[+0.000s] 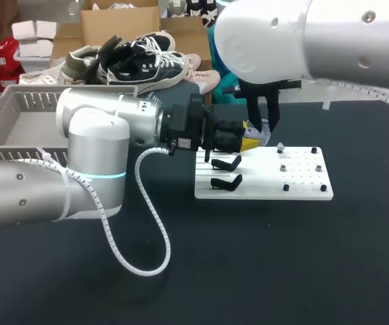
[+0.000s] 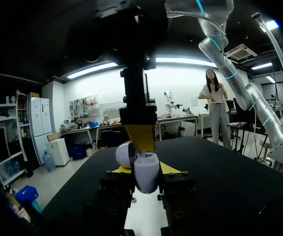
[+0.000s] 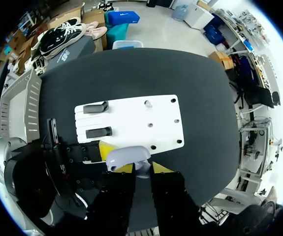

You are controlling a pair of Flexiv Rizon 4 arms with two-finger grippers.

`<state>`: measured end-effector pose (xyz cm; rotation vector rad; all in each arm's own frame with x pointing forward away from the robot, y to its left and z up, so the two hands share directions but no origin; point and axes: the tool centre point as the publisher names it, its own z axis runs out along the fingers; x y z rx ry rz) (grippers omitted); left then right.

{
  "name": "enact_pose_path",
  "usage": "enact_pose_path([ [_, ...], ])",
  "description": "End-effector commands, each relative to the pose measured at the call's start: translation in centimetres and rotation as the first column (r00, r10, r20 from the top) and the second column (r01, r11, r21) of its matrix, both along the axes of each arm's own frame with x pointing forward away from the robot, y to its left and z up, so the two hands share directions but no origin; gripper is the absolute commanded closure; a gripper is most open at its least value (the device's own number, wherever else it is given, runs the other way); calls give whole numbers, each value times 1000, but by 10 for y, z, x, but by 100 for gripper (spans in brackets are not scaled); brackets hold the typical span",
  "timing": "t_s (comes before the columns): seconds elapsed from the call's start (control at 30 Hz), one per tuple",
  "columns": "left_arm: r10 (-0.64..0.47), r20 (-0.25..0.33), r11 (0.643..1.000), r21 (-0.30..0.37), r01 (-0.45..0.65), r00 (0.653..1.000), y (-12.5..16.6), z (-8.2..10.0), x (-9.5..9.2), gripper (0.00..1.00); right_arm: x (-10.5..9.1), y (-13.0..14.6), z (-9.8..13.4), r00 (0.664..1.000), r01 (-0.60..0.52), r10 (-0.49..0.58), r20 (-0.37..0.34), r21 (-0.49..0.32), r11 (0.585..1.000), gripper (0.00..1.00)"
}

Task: Pick up each earbud case from the left stands, insert the matching earbuds, close the lid, and place the case in the box.

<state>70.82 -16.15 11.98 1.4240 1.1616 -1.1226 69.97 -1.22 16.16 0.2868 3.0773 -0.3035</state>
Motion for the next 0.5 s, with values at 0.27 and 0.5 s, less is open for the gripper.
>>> enact_pose_path([
  [0.27,2,2,1000,-1,-2,1000,1,1,-2,100,3,2,-2,1000,2,-2,-5,0,1000,71],
  [0.5,2,2,1000,-1,-2,1000,1,1,-2,100,3,3,-1,1000,-2,2,-1,2,1000,72],
])
